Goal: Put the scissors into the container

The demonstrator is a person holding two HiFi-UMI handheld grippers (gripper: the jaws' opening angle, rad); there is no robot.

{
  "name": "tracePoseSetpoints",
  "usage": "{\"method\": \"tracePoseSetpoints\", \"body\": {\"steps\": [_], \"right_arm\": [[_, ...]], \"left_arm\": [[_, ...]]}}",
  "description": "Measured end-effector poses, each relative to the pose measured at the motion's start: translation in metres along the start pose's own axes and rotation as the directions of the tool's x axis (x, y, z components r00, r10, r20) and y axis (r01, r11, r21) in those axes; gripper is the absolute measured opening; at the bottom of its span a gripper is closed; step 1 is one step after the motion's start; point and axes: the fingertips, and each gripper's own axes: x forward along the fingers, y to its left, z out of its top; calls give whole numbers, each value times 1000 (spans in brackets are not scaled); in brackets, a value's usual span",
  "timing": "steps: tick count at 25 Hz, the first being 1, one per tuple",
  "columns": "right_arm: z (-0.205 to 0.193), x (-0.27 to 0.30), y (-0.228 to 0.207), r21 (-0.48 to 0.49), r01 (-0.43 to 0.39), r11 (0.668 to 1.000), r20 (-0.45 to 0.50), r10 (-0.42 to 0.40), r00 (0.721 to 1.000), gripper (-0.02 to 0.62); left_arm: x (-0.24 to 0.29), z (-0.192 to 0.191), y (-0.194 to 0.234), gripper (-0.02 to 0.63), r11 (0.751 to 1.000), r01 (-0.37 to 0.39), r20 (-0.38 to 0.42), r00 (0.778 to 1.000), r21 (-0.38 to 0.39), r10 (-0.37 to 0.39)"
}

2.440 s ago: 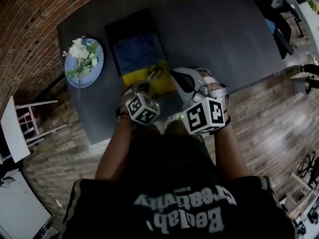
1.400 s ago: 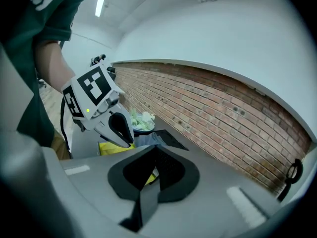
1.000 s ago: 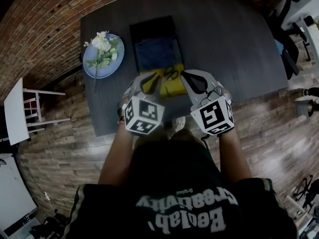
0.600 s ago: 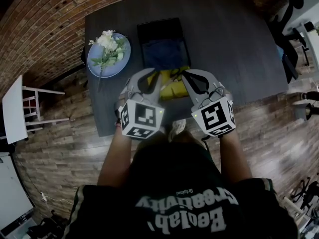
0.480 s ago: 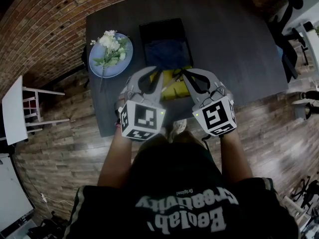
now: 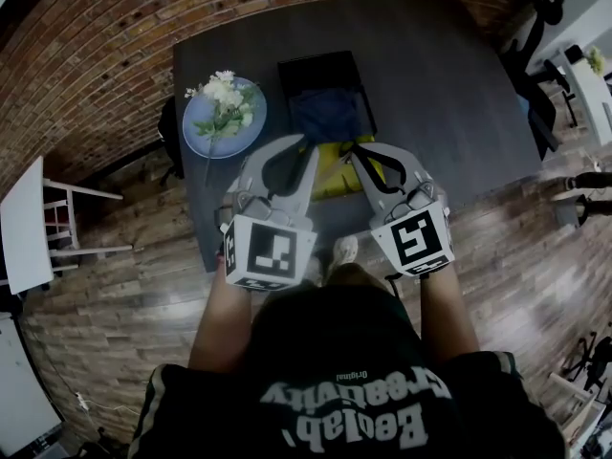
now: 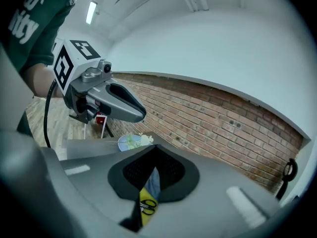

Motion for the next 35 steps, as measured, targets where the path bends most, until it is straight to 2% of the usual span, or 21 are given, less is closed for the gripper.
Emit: {"method": "tracePoseSetpoints", "body": {"steps": [5,7,15,20,28,35], "right_arm": [[35,-16,10,-23,39,999,48,-38,998,6],[46,-24,15,-30,53,998,63,-52,997,6],[66,-42,29,-52,106,993,87,-101,991,6],[79,-48,35,-68,145,987,119,-137,983,6],[92,-51,50,-113,148,982,127,-134,983,6],[105,-56,57,-114,147,982,154,-129,980,6]], "left_arm": [[-30,21,2,34,1000,-11,74,997,24,9],[-41,28,4,4,999,-29,104,994,23,26],[-75,35,11,2,995,-86,161,984,46,78],[-90,42,7,2,995,-78,209,976,57,64],[-109,47,8,2,992,-103,219,972,78,84],[-120,52,7,2,989,-117,226,970,90,94]]}}
